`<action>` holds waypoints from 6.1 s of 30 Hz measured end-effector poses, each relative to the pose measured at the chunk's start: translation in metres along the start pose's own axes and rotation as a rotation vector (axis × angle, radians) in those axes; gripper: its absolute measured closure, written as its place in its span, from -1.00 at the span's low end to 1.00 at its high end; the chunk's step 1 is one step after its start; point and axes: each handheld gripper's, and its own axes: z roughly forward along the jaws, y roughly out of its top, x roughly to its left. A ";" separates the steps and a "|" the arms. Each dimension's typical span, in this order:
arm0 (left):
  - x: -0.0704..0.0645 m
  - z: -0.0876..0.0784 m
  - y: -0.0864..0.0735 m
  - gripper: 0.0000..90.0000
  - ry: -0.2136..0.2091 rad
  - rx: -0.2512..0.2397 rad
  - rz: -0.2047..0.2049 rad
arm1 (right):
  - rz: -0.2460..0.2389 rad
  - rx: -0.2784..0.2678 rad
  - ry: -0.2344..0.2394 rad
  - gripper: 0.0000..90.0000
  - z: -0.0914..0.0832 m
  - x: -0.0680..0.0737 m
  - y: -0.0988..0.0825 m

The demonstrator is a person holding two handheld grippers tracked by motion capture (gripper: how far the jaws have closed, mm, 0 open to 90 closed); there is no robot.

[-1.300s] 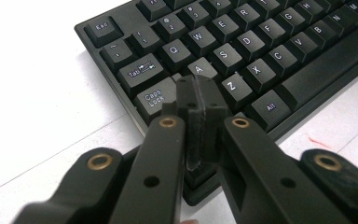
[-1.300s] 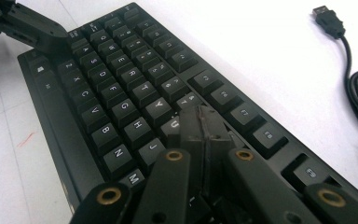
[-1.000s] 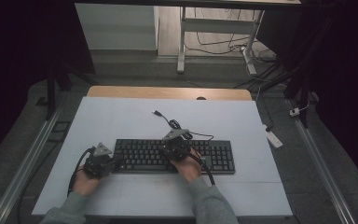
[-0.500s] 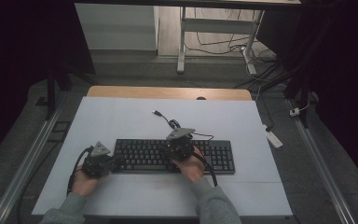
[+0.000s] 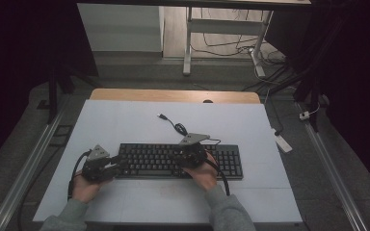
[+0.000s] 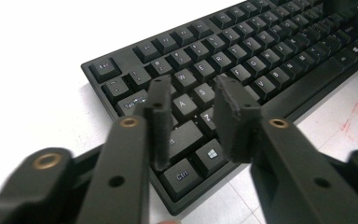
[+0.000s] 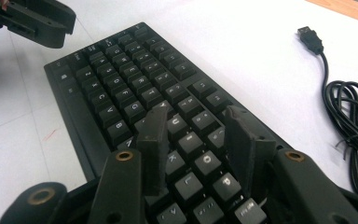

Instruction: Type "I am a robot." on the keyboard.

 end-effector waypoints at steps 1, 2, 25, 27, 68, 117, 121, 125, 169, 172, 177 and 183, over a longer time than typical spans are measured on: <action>0.000 0.000 0.000 0.37 0.001 -0.001 -0.003 | -0.005 0.003 -0.003 0.31 -0.002 0.000 -0.001; 0.000 0.000 0.000 0.32 0.003 -0.002 -0.004 | -0.005 0.001 -0.003 0.30 -0.003 0.000 -0.001; -0.004 -0.002 0.004 -0.20 -0.053 0.000 0.005 | 0.021 -0.020 -0.027 0.29 -0.039 -0.006 -0.027; -0.005 -0.002 0.005 -0.21 -0.068 -0.005 0.009 | 0.021 -0.027 -0.034 0.29 -0.043 -0.007 -0.030; -0.049 0.035 0.040 0.98 -0.227 0.102 0.214 | 0.058 -0.036 -0.081 0.29 -0.102 -0.019 -0.082; -0.062 0.046 0.042 0.28 -0.180 0.076 0.226 | 0.060 -0.012 -0.080 0.27 -0.098 -0.020 -0.086; -0.057 0.039 0.045 -0.03 -0.180 0.064 0.186 | 0.054 -0.014 -0.081 0.26 -0.098 -0.019 -0.086; -0.049 0.032 0.046 -0.16 -0.170 0.054 0.154 | 0.055 -0.018 -0.078 0.26 -0.099 -0.020 -0.086; 0.003 0.026 0.032 0.97 -0.041 0.160 0.089 | 0.039 -0.003 -0.093 0.24 -0.099 -0.022 -0.088; 0.004 0.029 0.031 0.98 -0.032 0.172 0.090 | 0.039 -0.002 -0.094 0.23 -0.099 -0.022 -0.088; 0.005 0.032 0.028 0.97 -0.025 0.184 0.084 | 0.038 0.001 -0.093 0.23 -0.099 -0.022 -0.088; 0.004 0.035 0.028 0.97 -0.023 0.195 0.088 | 0.037 0.002 -0.093 0.23 -0.098 -0.022 -0.088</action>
